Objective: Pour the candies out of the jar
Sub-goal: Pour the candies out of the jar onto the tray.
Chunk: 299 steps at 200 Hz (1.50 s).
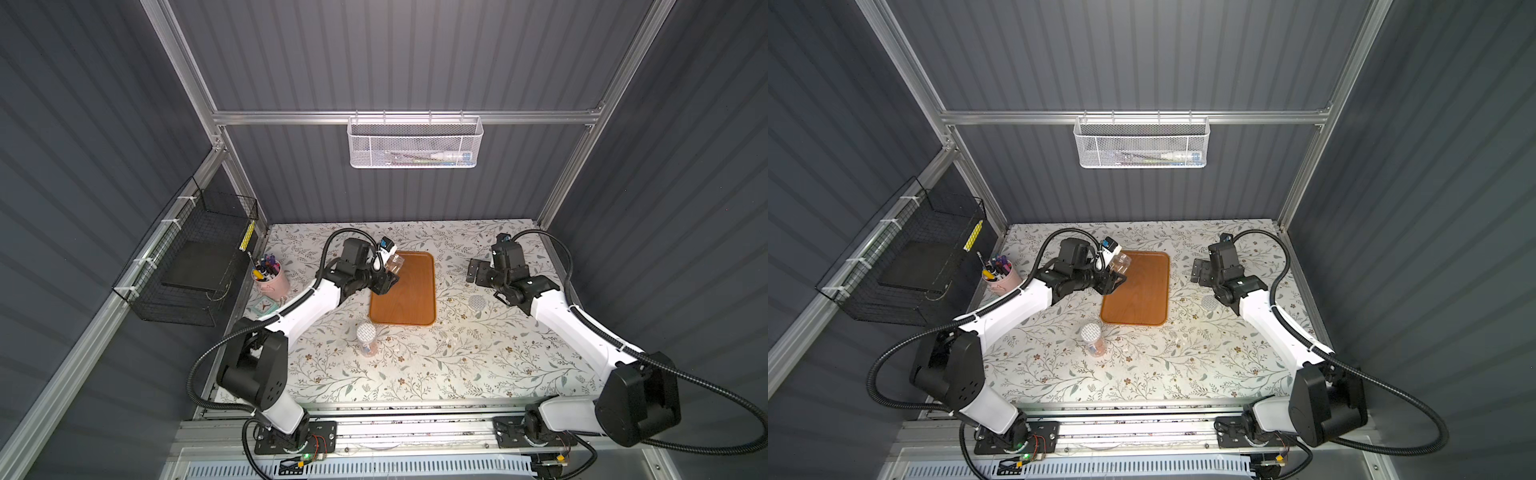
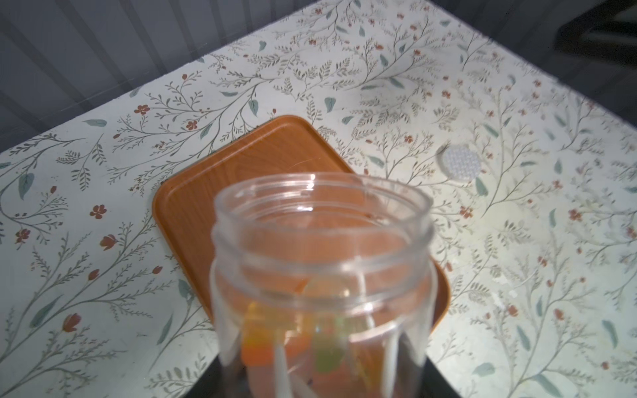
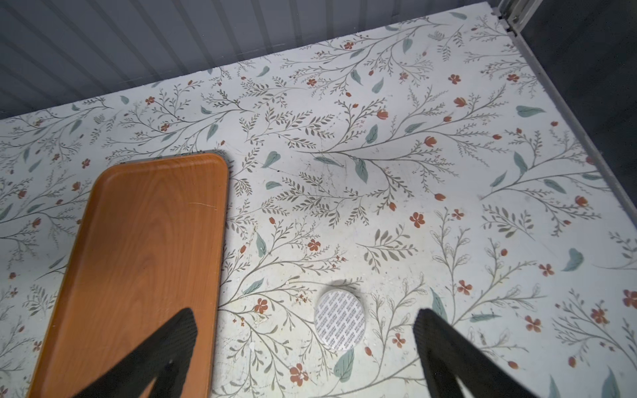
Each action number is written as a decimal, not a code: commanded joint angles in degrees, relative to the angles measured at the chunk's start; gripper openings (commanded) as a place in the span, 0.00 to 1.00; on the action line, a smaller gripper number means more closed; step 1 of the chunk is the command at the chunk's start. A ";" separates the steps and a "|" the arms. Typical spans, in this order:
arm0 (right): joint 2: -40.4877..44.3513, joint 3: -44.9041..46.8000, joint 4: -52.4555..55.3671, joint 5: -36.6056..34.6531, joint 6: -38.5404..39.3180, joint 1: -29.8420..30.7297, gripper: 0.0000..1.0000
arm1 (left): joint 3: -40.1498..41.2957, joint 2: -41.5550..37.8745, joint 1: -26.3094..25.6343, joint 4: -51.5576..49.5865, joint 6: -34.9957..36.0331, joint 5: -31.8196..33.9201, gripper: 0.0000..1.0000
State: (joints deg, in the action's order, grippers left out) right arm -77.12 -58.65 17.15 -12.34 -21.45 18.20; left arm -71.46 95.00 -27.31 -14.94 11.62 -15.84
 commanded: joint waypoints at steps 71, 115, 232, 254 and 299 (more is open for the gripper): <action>2.66 3.35 -1.82 3.01 0.17 0.00 0.99 | -31.02 20.67 0.68 -42.74 20.10 10.47 0.00; 3.03 3.63 -2.33 4.09 -1.08 0.00 0.99 | -39.65 27.57 -2.78 -52.98 19.20 18.47 0.00; 3.03 3.46 -2.66 5.73 -2.44 0.05 0.99 | -45.88 36.48 -9.78 -64.94 23.05 41.82 0.00; 2.94 3.37 -2.89 6.32 -2.66 0.00 0.99 | -46.79 37.29 -9.78 -64.82 24.76 44.19 0.00; 3.03 3.46 -2.96 6.22 -2.97 0.07 0.99 | -49.08 38.10 -9.87 -64.16 27.00 43.29 0.00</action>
State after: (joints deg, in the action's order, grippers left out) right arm -74.81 -55.64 14.57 -6.37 -23.83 18.20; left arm -117.93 132.94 -36.71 -76.90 34.17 26.70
